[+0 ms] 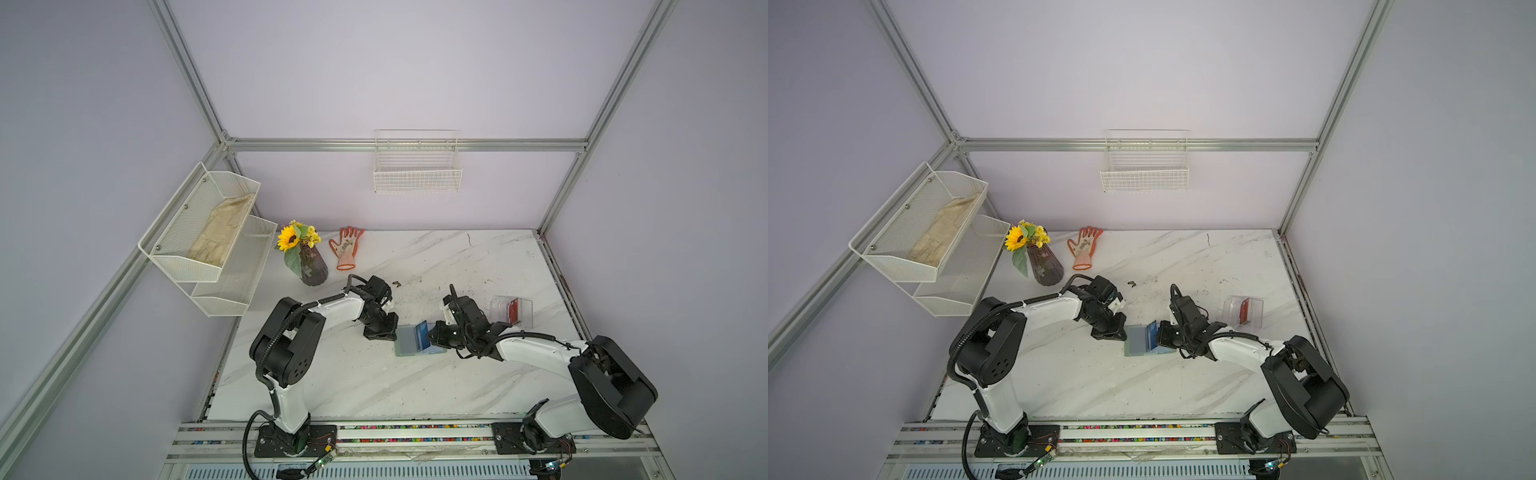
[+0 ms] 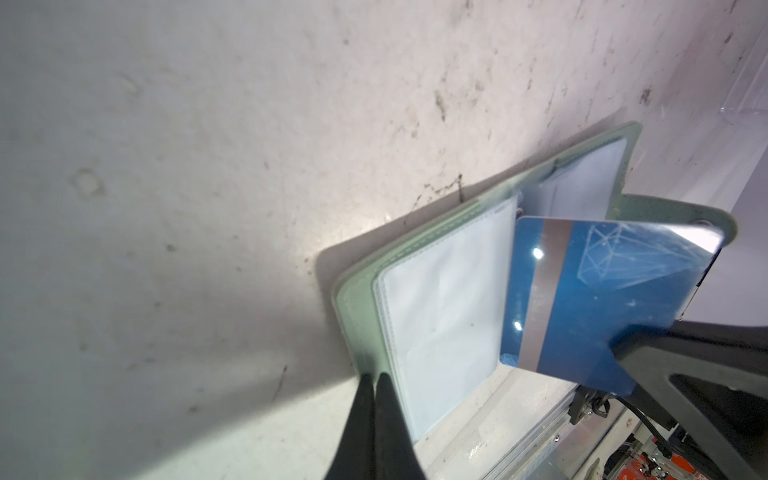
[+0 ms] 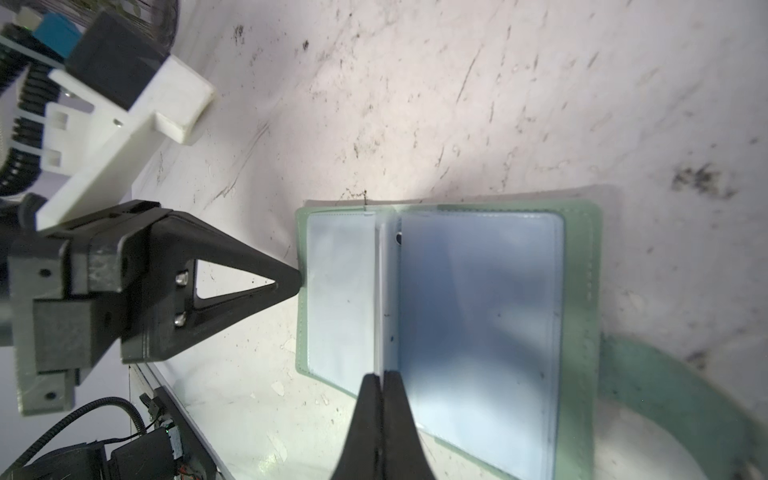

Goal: Insert credit cards into a card holder
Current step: Insert the credit card into the card holder.

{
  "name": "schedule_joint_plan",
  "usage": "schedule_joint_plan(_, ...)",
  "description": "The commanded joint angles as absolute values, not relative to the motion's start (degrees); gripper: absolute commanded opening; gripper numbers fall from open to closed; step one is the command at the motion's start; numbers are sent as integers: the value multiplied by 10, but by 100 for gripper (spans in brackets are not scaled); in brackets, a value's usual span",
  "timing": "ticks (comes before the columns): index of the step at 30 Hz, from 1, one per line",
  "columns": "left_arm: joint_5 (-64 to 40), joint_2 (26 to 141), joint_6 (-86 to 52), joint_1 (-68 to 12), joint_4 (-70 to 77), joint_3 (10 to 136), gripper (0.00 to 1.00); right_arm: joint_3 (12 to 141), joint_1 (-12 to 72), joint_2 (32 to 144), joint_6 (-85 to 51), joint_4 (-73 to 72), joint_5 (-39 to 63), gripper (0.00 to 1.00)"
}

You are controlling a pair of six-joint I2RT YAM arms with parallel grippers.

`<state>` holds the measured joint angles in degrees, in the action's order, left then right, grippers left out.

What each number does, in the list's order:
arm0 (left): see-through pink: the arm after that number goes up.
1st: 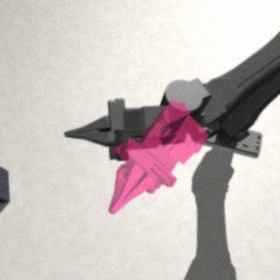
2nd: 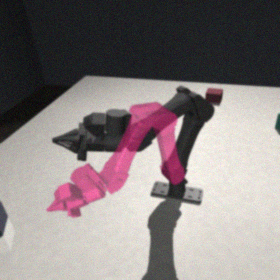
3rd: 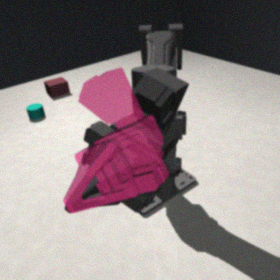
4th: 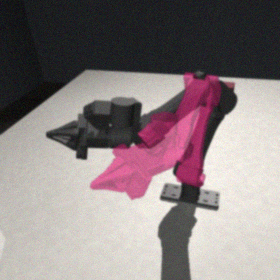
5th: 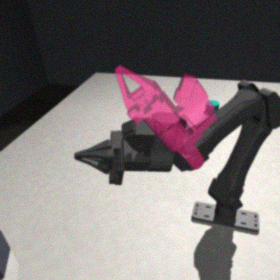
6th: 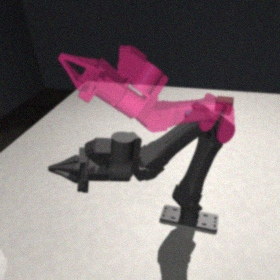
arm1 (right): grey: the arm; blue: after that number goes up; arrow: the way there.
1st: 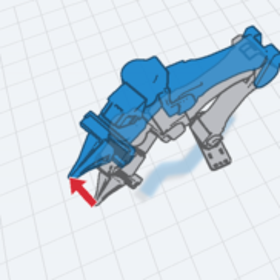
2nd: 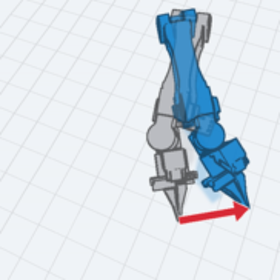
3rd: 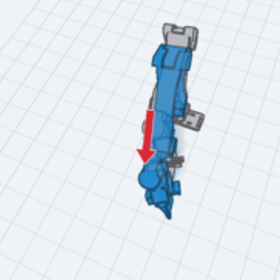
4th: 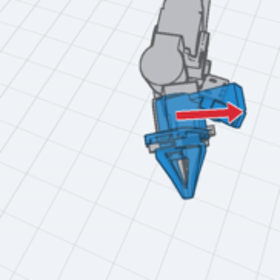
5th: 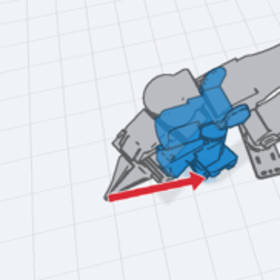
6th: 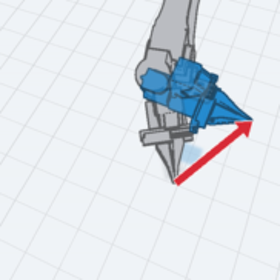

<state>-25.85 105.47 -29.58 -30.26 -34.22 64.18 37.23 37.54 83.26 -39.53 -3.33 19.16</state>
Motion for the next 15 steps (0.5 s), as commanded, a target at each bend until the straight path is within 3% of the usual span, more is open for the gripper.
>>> schedule_joint_plan(1,-255,1062,-303,-302,-332,633,0,362,373,842,-409,-53,193,0)
schedule_joint_plan(15,-259,1058,-304,-302,-331,635,0,348,368,854,-417,-74,199,0)
